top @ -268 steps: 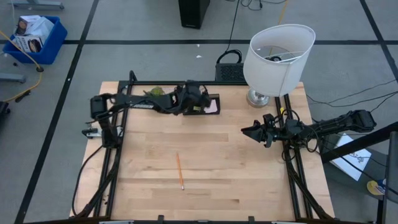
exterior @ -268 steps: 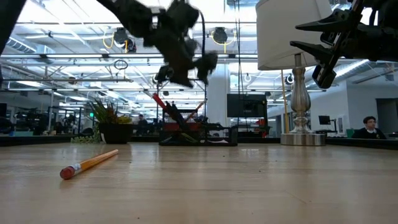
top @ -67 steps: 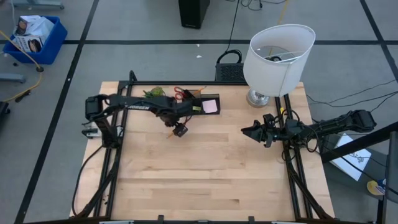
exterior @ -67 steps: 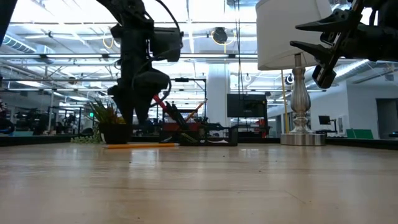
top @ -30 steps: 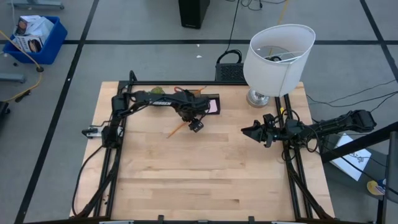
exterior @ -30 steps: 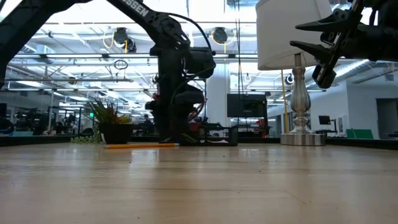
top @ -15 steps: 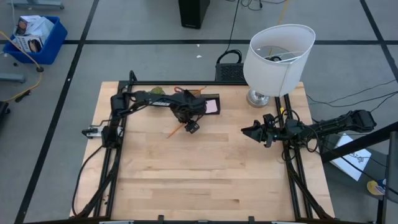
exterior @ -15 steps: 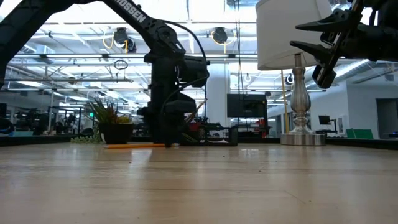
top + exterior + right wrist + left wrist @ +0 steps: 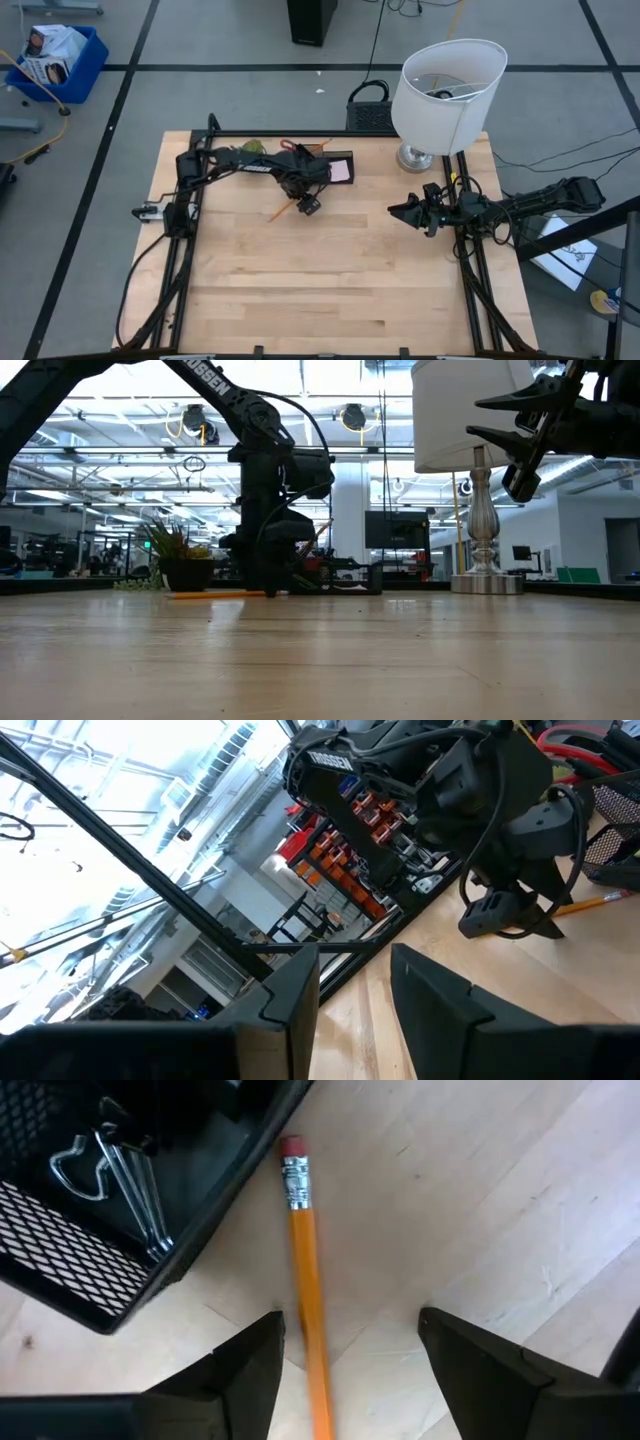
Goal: Pick and place office supplies into organizer
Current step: Put the orange pencil into the black desk organizer, then return to Home Position
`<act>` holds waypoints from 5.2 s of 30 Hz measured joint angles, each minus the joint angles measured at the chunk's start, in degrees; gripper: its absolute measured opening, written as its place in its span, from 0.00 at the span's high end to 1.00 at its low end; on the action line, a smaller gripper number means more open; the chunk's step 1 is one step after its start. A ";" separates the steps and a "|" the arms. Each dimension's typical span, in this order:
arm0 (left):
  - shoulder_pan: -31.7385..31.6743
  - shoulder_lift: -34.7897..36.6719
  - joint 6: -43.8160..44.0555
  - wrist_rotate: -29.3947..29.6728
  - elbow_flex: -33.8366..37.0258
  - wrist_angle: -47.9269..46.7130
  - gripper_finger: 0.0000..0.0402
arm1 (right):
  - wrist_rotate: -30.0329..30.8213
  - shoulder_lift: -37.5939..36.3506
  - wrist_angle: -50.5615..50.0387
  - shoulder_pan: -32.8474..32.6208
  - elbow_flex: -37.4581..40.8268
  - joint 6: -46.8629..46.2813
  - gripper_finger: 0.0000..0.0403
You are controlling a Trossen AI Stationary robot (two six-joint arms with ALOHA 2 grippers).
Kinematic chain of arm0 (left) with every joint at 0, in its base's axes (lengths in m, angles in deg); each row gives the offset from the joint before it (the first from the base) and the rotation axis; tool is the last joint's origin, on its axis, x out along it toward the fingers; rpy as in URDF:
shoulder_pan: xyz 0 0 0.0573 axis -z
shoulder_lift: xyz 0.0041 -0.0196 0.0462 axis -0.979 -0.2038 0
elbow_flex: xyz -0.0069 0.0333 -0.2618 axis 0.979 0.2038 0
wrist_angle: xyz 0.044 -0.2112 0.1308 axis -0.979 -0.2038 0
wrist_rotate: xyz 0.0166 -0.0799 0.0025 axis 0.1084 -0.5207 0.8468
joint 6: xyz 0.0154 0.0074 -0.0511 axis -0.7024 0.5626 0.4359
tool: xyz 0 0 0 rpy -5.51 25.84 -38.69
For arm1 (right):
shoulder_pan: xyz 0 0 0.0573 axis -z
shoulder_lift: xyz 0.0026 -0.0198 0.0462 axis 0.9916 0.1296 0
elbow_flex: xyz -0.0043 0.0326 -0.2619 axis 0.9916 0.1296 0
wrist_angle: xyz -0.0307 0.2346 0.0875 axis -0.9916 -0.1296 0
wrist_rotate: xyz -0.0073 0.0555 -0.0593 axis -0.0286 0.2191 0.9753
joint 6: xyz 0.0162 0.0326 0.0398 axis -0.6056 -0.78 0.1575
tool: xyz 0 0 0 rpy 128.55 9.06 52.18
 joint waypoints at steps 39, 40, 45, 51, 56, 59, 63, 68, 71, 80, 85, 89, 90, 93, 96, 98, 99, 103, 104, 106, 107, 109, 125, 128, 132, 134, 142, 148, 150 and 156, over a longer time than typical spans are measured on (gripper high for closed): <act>8.96 6.15 6.49 4.22 0.42 4.37 0.93 | 0.00 0.00 0.00 -0.02 0.00 0.00 0.71; 9.10 6.21 6.87 4.14 0.44 4.58 0.93 | 0.00 0.00 -0.01 -0.02 0.00 0.02 0.71; 9.42 6.55 7.70 3.41 0.35 5.35 0.94 | 0.00 0.00 -0.02 -0.02 0.00 0.02 0.71; 10.08 8.24 7.48 6.71 0.35 8.25 0.98 | 0.00 0.00 -0.01 -0.01 0.00 0.02 0.71; 10.17 12.93 7.61 10.19 0.32 11.04 0.94 | 0.00 0.00 0.00 0.00 -0.01 0.01 0.71; 9.49 15.90 7.53 12.67 0.31 11.73 0.93 | 0.00 0.00 0.00 0.00 0.00 0.00 0.71; 8.13 19.79 6.27 16.65 0.26 13.35 0.97 | 0.00 -0.02 0.01 0.00 0.00 0.02 0.71; 5.76 23.38 4.61 19.42 0.22 17.24 0.98 | 0.00 0.00 0.00 -0.01 -0.02 0.02 0.71; 4.41 24.36 2.11 20.43 0.20 20.96 0.93 | 0.00 0.00 0.00 -0.01 0.00 0.02 0.71; -0.65 24.79 -3.37 20.80 0.20 29.22 0.96 | 0.00 0.00 -0.02 -0.01 0.00 0.01 0.71; -3.29 24.79 -6.35 22.75 1.61 34.05 0.98 | 0.00 0.00 0.00 -0.02 -0.01 0.02 0.71; -5.38 24.79 -8.36 23.54 5.68 42.50 0.92 | 0.00 0.00 0.00 0.00 -0.02 0.02 0.71; -5.77 24.79 -9.04 23.87 6.73 44.32 0.91 | 0.00 0.00 -0.02 0.00 0.00 0.01 0.71; -6.53 24.79 -11.17 25.47 9.95 50.50 0.90 | 0.00 0.00 -0.02 0.00 -0.02 0.02 0.71; -6.77 24.79 -14.24 27.68 12.72 57.73 0.92 | 0.00 0.00 0.00 -0.02 0.00 0.00 0.71; -6.77 24.79 -16.09 27.73 14.10 62.14 0.95 | 0.00 0.00 0.00 -0.02 -0.02 0.01 0.71; -6.77 24.79 -16.44 27.69 14.64 63.65 0.96 | 0.00 0.00 0.00 -0.01 0.00 0.01 0.71; -6.45 24.24 -16.13 27.59 16.42 66.47 0.99 | 0.00 0.00 -0.02 -0.02 0.00 0.02 0.71; -6.38 24.18 -16.02 27.57 16.96 66.31 0.99 | 0.00 0.00 -0.02 0.00 0.00 0.02 0.71; -6.36 23.90 -15.77 27.58 17.73 66.15 0.97 | 0.00 0.00 -0.02 -0.02 -0.01 0.02 0.71; -6.38 23.47 -15.75 27.59 17.93 66.56 0.96 | 0.00 0.00 -0.01 0.00 0.00 0.01 0.71; -6.38 23.11 -15.68 27.62 18.64 66.13 0.93 | 0.00 0.00 -0.02 -0.02 0.00 0.02 0.71; -4.33 22.78 -15.62 29.35 19.23 69.21 0.64 | 0.00 0.00 -0.02 0.00 -0.01 0.01 0.71; -2.65 22.80 -13.46 29.51 19.21 65.01 0.61 | 0.00 0.00 0.00 0.00 0.00 0.02 0.71; 1.43 23.68 -8.84 25.83 19.18 54.03 0.58 | 0.00 0.00 -0.01 -0.01 0.00 0.02 0.71; 3.98 24.04 -6.37 21.22 19.20 48.10 0.58 | 0.00 0.00 0.00 -0.01 -0.01 0.02 0.71; 15.74 33.45 -4.05 14.53 24.31 51.76 0.60 | 0.00 -0.02 -0.01 -0.01 -0.02 0.02 0.71; 20.51 41.83 -26.07 14.96 35.58 57.79 0.62 | 0.00 0.08 0.01 -0.01 -0.02 0.02 0.71; 21.20 42.88 -24.16 15.99 40.18 63.49 0.61 | 0.00 0.11 -0.03 -0.01 0.00 0.02 0.71; 21.91 49.65 -14.76 15.17 53.74 79.16 0.59 | 0.00 0.28 0.52 -0.01 0.04 0.02 0.71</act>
